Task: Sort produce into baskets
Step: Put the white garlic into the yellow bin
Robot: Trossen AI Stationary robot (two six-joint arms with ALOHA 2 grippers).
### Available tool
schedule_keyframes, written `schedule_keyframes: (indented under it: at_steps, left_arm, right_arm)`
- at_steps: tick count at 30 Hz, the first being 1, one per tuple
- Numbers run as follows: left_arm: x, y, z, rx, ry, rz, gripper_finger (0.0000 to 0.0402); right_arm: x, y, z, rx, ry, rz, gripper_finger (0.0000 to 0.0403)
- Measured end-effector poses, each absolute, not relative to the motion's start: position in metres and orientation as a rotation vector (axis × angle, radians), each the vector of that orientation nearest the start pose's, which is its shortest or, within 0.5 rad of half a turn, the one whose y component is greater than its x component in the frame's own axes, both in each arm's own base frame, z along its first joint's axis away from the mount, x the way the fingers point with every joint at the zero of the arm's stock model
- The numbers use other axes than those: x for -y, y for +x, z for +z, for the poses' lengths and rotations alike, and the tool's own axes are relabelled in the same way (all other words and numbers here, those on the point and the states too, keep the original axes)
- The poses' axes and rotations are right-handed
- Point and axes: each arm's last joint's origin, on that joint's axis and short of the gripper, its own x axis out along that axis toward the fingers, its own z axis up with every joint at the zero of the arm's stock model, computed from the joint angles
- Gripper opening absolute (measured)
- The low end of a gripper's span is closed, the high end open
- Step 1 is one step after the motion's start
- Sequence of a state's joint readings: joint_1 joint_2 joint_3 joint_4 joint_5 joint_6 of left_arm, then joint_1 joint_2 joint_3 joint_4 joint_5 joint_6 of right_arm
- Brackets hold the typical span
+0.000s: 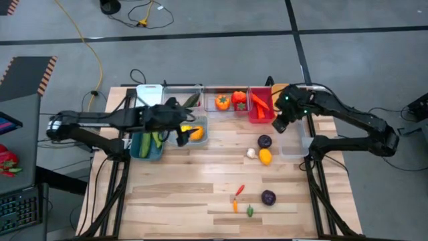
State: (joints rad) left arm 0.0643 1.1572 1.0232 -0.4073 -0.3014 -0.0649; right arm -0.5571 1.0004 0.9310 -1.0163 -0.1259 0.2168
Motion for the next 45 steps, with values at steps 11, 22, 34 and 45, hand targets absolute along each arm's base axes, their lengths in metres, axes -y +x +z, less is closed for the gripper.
schedule_keyframes:
  at_steps: [11,22,34,45]
  left_arm:
    - [-0.016,0.217,0.282,-0.527,-0.042,0.358,0.0364]
    - [-0.008,0.222,0.277,-0.508,-0.034,0.323,0.0364]
    - [-0.007,0.223,0.277,-0.494,-0.048,0.322,0.0364]
    - [-0.007,0.223,0.278,-0.490,-0.066,0.325,0.0364]
  right_arm:
    - [0.043,0.189,0.299,-0.751,0.625,-0.280,0.0150]
    - [0.023,0.193,0.299,-0.770,0.670,-0.219,0.0165]
    - [0.022,0.193,0.298,-0.760,0.621,-0.264,0.0275]
    - [-0.001,0.212,0.283,-0.848,0.457,-0.225,0.0279]
